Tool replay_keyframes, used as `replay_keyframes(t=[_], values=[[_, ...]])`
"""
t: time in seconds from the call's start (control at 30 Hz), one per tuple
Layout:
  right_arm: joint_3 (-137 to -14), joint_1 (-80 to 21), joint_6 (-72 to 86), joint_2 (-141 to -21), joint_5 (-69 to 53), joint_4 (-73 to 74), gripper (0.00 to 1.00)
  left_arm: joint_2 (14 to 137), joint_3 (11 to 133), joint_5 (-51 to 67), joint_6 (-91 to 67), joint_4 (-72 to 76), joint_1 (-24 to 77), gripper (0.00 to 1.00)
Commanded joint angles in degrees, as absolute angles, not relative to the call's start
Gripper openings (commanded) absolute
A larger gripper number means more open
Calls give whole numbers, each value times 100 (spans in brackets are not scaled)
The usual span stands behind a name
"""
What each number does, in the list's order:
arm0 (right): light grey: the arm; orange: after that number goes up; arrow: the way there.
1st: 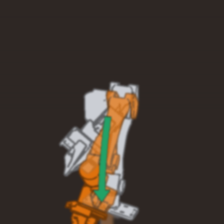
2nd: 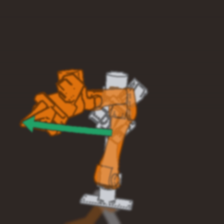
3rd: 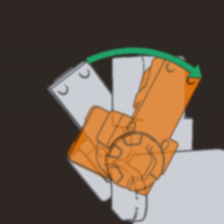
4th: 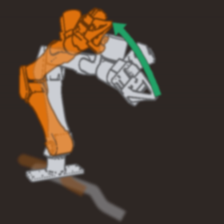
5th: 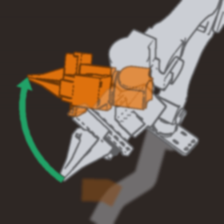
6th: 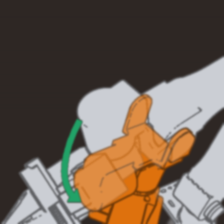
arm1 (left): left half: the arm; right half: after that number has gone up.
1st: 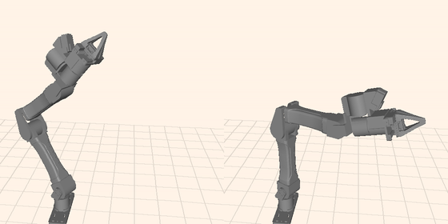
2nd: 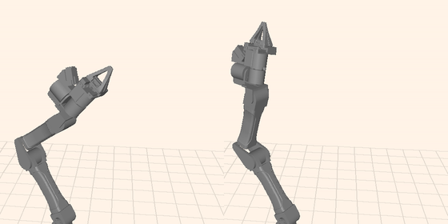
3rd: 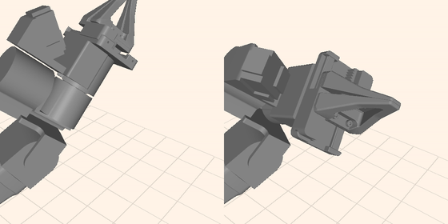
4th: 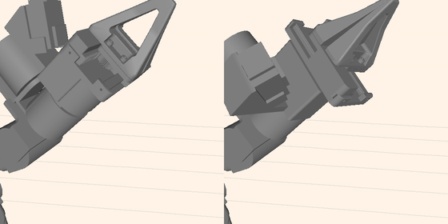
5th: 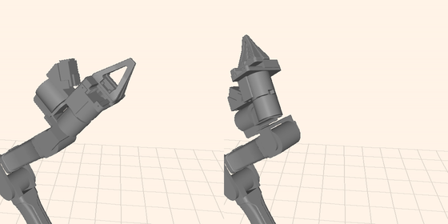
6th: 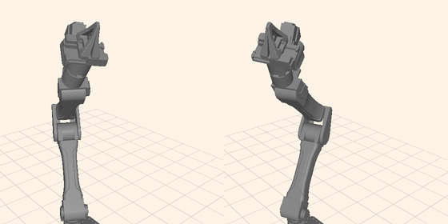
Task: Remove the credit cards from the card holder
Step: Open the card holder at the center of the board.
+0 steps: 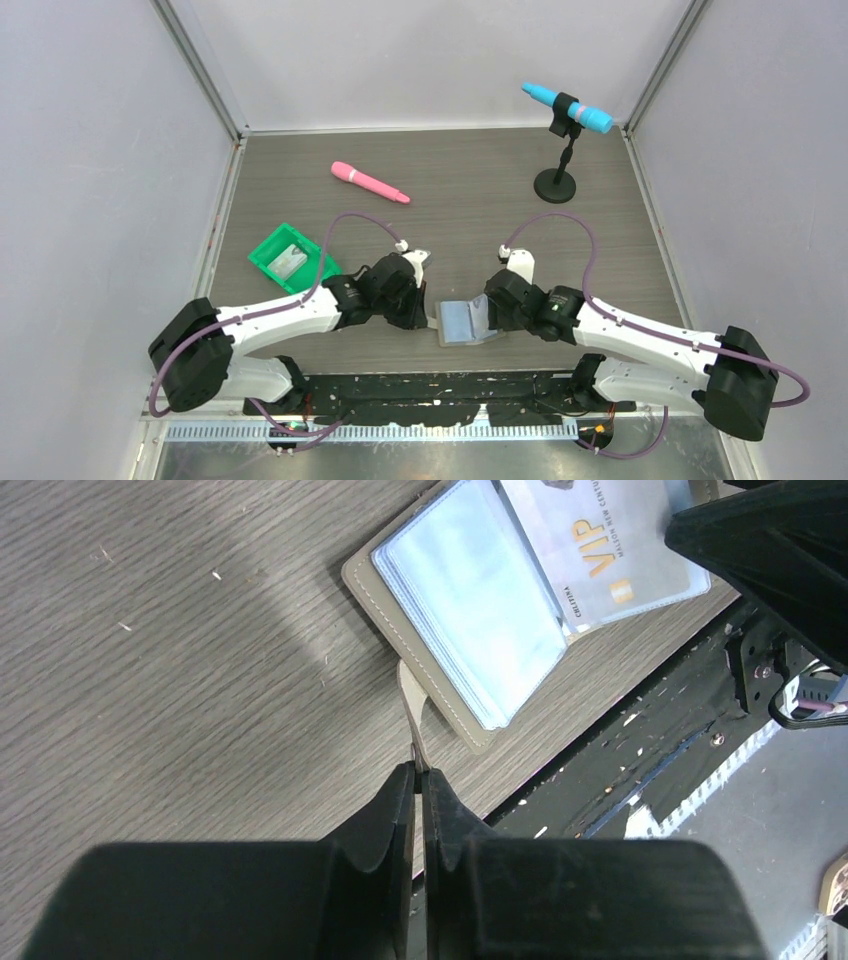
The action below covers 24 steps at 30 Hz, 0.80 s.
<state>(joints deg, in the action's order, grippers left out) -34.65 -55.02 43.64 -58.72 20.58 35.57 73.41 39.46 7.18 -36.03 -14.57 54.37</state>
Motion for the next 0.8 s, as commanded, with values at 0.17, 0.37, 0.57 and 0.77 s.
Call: replay_keyframes(t=[0.17, 0.37, 0.57, 0.77], values=[[-3368, -5367, 4362, -6064, 1897, 3048, 49, 7192, 4701, 808, -3928, -2101, 5414, 26], [-3333, -5309, 4355, -6080, 1765, 2890, 46, 7234, 4888, 1384, -4376, -1746, 5423, 27], [-3238, -5195, 4382, -6050, 1750, 2861, 42, 7706, 4596, 1764, -4763, -391, 5423, 25], [-2616, -4998, 4422, -5743, 1398, 2331, 42, 8429, 4312, 2056, -5195, 1010, 5423, 25]])
